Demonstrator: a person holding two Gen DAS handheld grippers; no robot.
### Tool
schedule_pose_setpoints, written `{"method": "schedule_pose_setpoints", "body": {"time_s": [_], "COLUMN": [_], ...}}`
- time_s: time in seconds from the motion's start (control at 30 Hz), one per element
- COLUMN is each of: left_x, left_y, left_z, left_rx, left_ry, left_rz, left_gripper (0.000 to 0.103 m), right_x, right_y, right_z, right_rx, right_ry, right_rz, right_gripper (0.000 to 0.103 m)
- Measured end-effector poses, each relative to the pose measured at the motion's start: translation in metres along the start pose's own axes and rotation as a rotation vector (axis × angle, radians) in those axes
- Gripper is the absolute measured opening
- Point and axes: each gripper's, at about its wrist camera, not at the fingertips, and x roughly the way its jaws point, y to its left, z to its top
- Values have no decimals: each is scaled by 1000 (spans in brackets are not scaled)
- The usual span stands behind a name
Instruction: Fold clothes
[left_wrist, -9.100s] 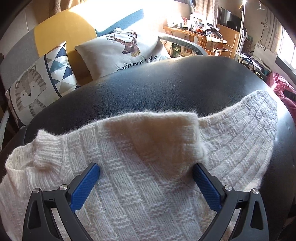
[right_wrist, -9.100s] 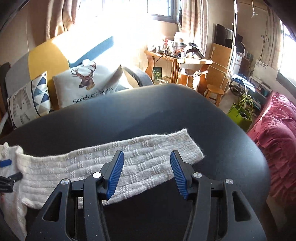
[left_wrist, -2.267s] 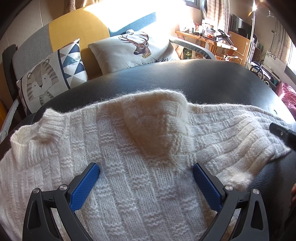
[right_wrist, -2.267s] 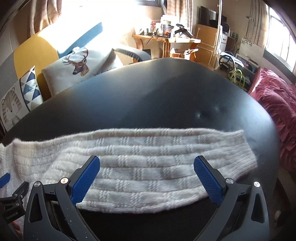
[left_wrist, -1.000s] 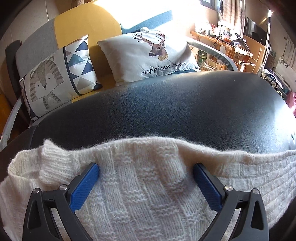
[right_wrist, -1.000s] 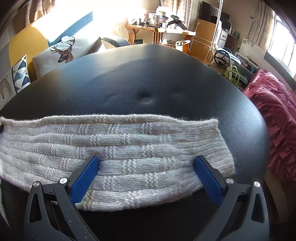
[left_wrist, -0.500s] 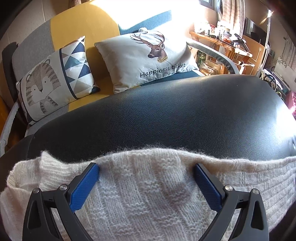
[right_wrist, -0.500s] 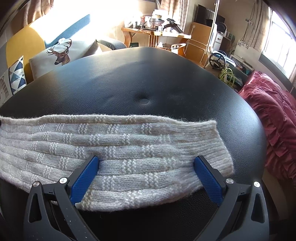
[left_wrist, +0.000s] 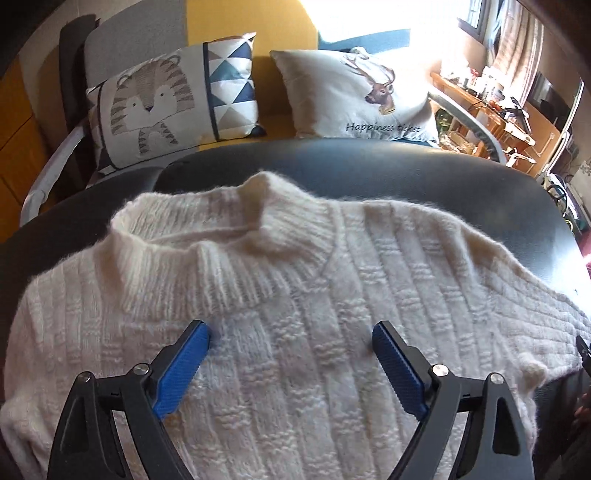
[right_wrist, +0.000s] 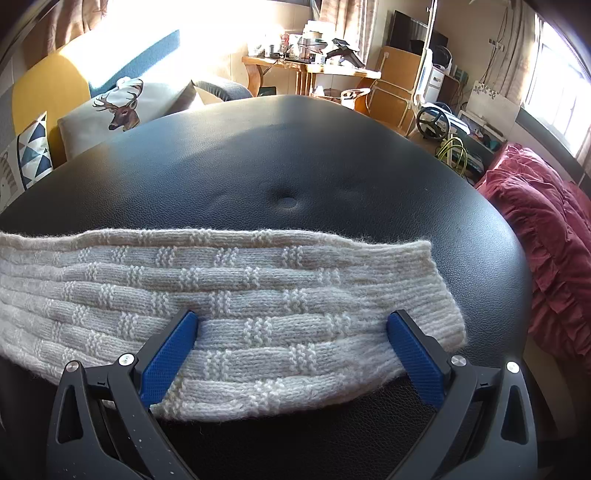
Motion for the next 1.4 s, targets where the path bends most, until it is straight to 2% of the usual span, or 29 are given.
{"method": "schedule_pose_setpoints", "body": {"time_s": [0.03, 0.1, 0.13, 0.2, 0.53, 0.93, 1.07, 1.2, 1.27, 1.4], "left_x": [2, 9, 12, 19, 38, 43, 31, 4, -10, -20], "left_y": [-2, -7, -7, -4, -5, -5, -9, -35, -62, -125], "left_z": [2, 6, 8, 14, 46, 57, 52, 39, 30, 12], "left_rx": [20, 53, 55, 37, 17, 25, 14, 21, 67, 216], "left_ry": [-16, -39, -56, -81, -111, -113, -61, -40, -44, -27], "left_rz": [12, 36, 40, 37, 65, 51, -4, -148, -210, -283], "left_gripper": [92, 102, 103, 103, 103, 103, 101, 97, 98, 98], "right_x": [0, 0, 0, 0, 0, 2, 1, -20, -33, -43], "right_y": [0, 0, 0, 0, 1, 0, 2, -8, -21, -64], "right_z": [0, 0, 0, 0, 2, 6, 10, 12, 12, -2], "right_rx": [0, 0, -1, -1, -3, 11, 20, 72, 127, 272], "right_ry": [0, 1, 1, 0, 7, 28, 68, -3, -36, -23], "right_rz": [0, 0, 0, 0, -2, 0, 1, 11, 17, 39], "right_gripper": [103, 103, 103, 103, 103, 103, 103, 103, 103, 103]}}
